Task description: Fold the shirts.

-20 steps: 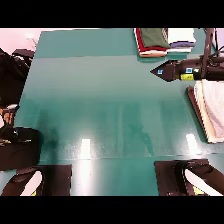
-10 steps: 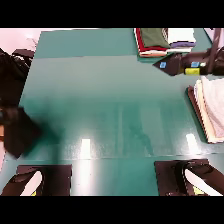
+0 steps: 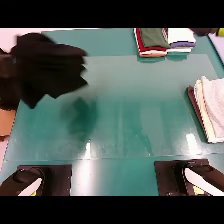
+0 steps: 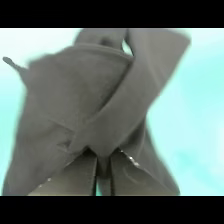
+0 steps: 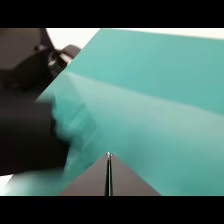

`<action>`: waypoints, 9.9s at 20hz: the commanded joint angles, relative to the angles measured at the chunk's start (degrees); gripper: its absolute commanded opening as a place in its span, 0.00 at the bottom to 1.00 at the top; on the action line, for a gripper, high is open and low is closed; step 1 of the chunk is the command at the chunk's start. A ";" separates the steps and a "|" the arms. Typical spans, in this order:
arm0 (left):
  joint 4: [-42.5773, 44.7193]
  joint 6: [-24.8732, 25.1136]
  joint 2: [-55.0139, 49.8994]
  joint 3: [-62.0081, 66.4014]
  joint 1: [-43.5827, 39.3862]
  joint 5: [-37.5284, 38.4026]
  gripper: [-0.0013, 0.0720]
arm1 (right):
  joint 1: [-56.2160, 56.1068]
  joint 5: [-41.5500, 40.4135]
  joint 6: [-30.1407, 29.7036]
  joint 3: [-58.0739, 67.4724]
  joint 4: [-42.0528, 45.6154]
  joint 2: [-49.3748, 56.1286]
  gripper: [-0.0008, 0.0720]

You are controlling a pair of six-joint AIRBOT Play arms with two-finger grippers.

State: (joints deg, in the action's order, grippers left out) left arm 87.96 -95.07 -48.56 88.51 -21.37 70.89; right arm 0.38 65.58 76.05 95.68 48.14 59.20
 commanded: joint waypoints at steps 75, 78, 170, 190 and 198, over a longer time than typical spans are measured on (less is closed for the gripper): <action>-21.66 17.55 -5.51 9.79 12.72 -16.35 0.05 | 10.05 8.41 4.09 -9.64 18.08 -12.87 0.04; -20.35 17.55 1.81 12.90 12.72 -19.54 0.05 | 10.05 8.76 5.18 -2.45 19.74 -15.28 0.04; -15.41 12.50 3.06 16.09 13.38 -16.13 0.05 | 18.75 7.89 -1.27 -6.97 13.42 -16.06 0.04; -15.04 11.85 -27.71 17.18 13.38 -3.43 0.05 | 17.68 18.14 5.55 0.79 13.60 6.36 0.04; -14.80 14.58 -49.51 17.20 13.46 -4.33 0.05 | 8.37 11.15 5.62 -3.04 18.91 31.63 0.04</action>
State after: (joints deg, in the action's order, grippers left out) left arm 73.08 -81.47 -92.73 105.80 -8.01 66.59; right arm 11.25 78.24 81.60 91.83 66.32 83.29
